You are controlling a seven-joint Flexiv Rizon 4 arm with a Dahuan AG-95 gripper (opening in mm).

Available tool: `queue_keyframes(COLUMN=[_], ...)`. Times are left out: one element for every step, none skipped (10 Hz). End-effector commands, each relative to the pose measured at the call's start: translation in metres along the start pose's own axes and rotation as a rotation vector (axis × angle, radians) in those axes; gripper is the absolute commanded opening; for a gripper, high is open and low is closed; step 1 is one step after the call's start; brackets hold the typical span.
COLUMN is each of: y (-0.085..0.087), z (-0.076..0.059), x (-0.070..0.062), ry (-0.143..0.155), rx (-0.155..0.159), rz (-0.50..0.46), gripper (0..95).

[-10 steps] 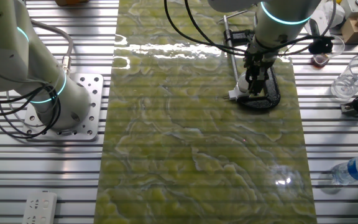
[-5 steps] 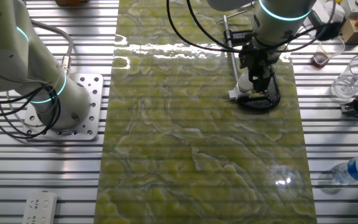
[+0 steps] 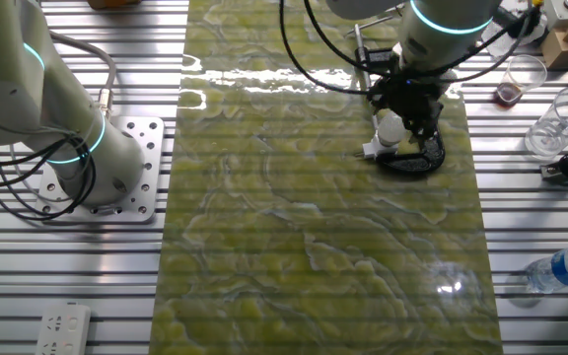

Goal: Install the light bulb by rotating it

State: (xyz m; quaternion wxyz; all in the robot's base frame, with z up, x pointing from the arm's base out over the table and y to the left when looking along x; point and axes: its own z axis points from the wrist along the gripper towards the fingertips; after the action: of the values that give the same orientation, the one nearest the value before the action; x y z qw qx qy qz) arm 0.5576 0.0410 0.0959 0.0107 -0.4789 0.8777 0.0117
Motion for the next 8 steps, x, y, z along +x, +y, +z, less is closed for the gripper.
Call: queue_keyframes(y=[-0.0006, -0.0006, -0.0006, -0.0006, -0.0006, -0.0006, -0.0006, -0.0005], z=[-0.002, -0.002, -0.002, -0.0019, -0.0015, -0.0015, -0.0015, -0.0014], x=[0.0007, 0.0008, 0.0008, 0.0008, 0.0009, 0.0009, 0.0009, 0.0009], ry=[-0.018, -0.017, -0.016, -0.014, -0.006, -0.006, -0.008, -0.008], rx=[-0.027, -0.029, -0.028, -0.025, -0.019, -0.018, -0.019, -0.017], rz=[-0.504, -0.549, -0.572, -0.606, -0.643, -0.675, -0.699, -0.711], gripper=[76.0, 76.0, 76.0, 76.0, 76.0, 76.0, 76.0, 76.0])
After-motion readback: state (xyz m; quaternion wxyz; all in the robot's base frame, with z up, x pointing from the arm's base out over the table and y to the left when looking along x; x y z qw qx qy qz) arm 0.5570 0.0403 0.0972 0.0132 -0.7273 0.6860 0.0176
